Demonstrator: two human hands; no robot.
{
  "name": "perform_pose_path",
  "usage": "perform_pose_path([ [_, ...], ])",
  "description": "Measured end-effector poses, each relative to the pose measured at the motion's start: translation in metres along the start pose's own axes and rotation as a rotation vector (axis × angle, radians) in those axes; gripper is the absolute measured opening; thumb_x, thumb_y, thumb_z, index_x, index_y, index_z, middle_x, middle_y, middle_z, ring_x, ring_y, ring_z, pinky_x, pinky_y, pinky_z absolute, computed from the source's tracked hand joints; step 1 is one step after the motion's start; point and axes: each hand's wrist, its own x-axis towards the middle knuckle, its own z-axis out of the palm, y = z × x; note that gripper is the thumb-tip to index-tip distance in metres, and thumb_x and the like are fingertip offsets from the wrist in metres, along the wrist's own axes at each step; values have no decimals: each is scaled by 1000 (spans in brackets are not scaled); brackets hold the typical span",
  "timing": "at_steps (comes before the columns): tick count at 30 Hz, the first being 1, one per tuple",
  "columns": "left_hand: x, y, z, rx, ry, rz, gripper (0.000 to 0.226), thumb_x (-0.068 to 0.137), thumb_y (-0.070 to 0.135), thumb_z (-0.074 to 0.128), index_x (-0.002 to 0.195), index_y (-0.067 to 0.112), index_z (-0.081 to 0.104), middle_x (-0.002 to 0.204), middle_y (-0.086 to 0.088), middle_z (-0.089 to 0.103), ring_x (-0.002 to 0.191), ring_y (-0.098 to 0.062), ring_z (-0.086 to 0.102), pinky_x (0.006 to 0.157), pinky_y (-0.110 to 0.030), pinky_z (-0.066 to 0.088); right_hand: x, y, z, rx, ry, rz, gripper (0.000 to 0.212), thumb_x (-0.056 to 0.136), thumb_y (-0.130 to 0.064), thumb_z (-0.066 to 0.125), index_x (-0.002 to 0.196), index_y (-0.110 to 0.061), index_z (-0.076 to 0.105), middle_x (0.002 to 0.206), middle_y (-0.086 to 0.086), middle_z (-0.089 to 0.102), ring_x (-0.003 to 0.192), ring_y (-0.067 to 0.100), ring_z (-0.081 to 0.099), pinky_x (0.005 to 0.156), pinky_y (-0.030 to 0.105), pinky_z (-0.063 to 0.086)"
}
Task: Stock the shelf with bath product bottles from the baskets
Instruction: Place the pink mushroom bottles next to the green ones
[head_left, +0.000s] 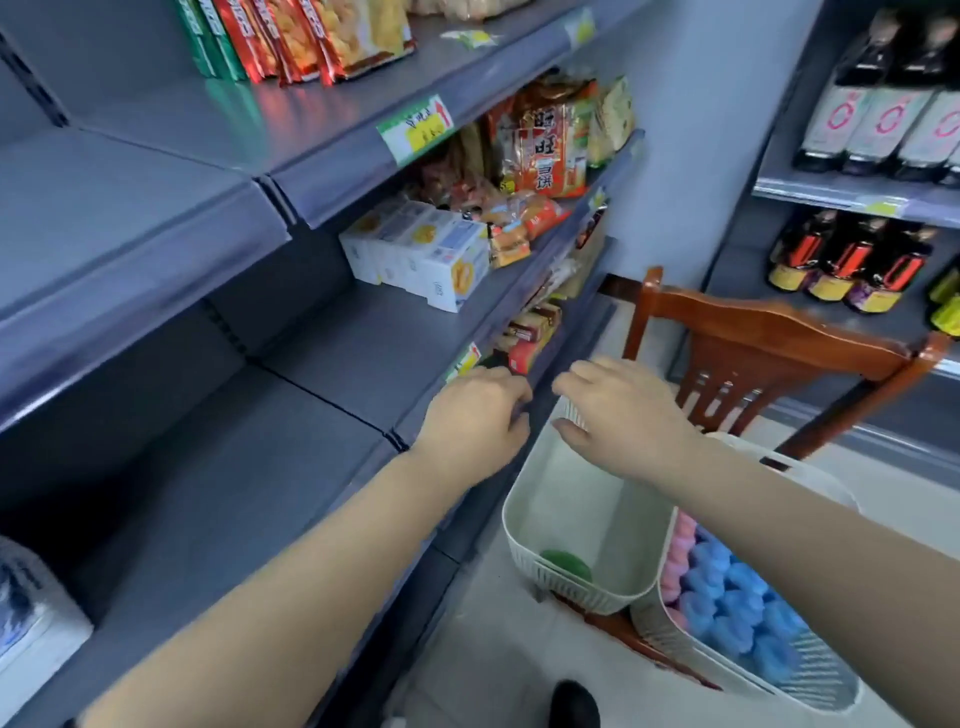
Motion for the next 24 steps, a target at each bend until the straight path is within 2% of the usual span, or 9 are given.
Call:
perform_pose_path([
  [2, 7, 3, 37, -23, -120, -29, 27, 85, 22, 46, 101, 11, 64, 100, -7, 61, 99, -27, 54, 79, -36, 47, -15, 14, 28, 8, -123, 55, 31, 86, -37, 58, 108, -15, 60, 105, 2, 61, 105, 24, 56, 80, 32, 42],
  [4, 13, 3, 73, -32, -217, -69, 27, 89, 23, 49, 111, 15, 62, 108, -3, 59, 105, -23, 51, 83, -34, 45, -26, 27, 60, 85, -214, 122, 36, 91, -41, 48, 119, -18, 53, 117, 0, 56, 114, 21, 49, 88, 32, 40],
  [8, 28, -4, 148, -173, -396, -190, 29, 89, 19, 52, 117, 16, 59, 117, -2, 57, 110, -22, 53, 89, -34, 45, -43, 47, 131, 259, -389, 272, 39, 89, -39, 52, 122, -17, 52, 115, 1, 58, 108, 22, 52, 87, 33, 44],
  [12, 36, -19, 225, -275, -539, -277, 36, 87, 9, 53, 122, 15, 56, 126, -4, 54, 116, -23, 52, 97, -37, 43, -61, 60, 204, 412, -498, 415, 39, 88, -33, 56, 122, -14, 52, 115, 4, 58, 104, 24, 55, 82, 30, 42],
  [17, 36, -47, 302, -176, -748, -288, 46, 88, 11, 55, 133, 18, 48, 135, -3, 49, 121, -22, 49, 100, -33, 41, -82, 60, 293, 579, -684, 621, 42, 88, -26, 58, 127, -13, 49, 121, 5, 56, 106, 23, 55, 78, 23, 37],
  [20, 34, -62, 341, -118, -866, -288, 55, 84, 6, 58, 136, 17, 44, 136, -6, 48, 119, -24, 51, 97, -35, 44, -92, 56, 337, 670, -809, 760, 46, 88, -21, 57, 131, -13, 43, 125, 6, 54, 106, 23, 54, 75, 21, 34],
  [24, 35, -70, 386, -36, -1057, -232, 69, 81, 0, 63, 142, 16, 34, 137, -9, 45, 115, -28, 53, 89, -31, 49, -100, 49, 382, 725, -936, 780, 58, 85, -11, 58, 138, -12, 31, 128, 8, 50, 108, 26, 53, 87, 29, 45],
])
